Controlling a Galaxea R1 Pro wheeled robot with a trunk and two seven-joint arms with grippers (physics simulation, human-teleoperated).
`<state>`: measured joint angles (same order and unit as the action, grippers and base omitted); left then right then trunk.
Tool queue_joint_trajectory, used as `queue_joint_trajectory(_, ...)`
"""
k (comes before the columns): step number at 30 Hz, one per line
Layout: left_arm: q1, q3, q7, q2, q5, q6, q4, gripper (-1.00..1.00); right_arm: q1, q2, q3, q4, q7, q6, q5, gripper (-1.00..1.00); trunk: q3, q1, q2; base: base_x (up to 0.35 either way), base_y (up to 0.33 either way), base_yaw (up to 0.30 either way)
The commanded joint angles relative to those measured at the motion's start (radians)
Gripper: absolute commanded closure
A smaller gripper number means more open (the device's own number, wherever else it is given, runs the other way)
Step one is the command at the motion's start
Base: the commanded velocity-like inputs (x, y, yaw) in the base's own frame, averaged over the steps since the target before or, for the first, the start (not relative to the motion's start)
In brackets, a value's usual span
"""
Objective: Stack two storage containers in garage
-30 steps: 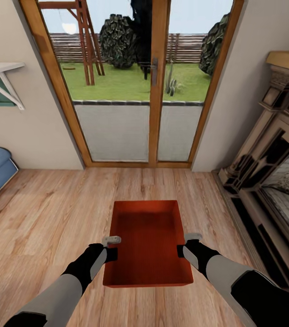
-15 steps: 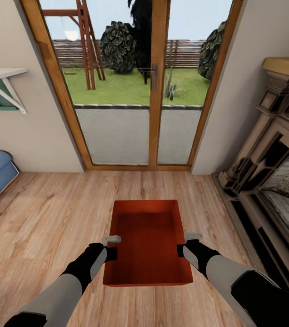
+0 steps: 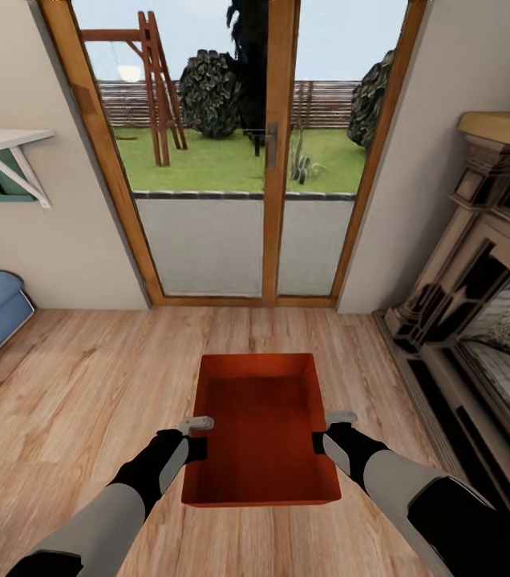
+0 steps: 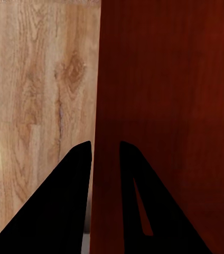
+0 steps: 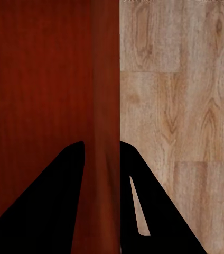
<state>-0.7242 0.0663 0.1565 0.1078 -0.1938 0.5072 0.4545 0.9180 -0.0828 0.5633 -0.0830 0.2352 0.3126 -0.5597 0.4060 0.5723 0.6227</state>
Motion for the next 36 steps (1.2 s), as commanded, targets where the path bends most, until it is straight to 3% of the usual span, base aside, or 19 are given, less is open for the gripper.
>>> queue_joint_trajectory(1, 0.0, 0.004, 0.015, -0.001, 0.021, 0.01, -0.002, 1.0, 0.001, 0.0, 0.029, -0.004, 0.009, -0.001, 0.014, 1.0, 0.0, 0.0, 0.001, 0.0, 0.0, 0.0)
queue_joint_trajectory(36, 0.0, 0.004, 0.015, 0.0, 0.022, 0.01, -0.002, 1.0, 0.001, 0.0, 0.029, -0.004, 0.009, -0.001, 0.015, 1.0, -0.055, 0.0, 0.001, 0.0, 0.0, 0.0)
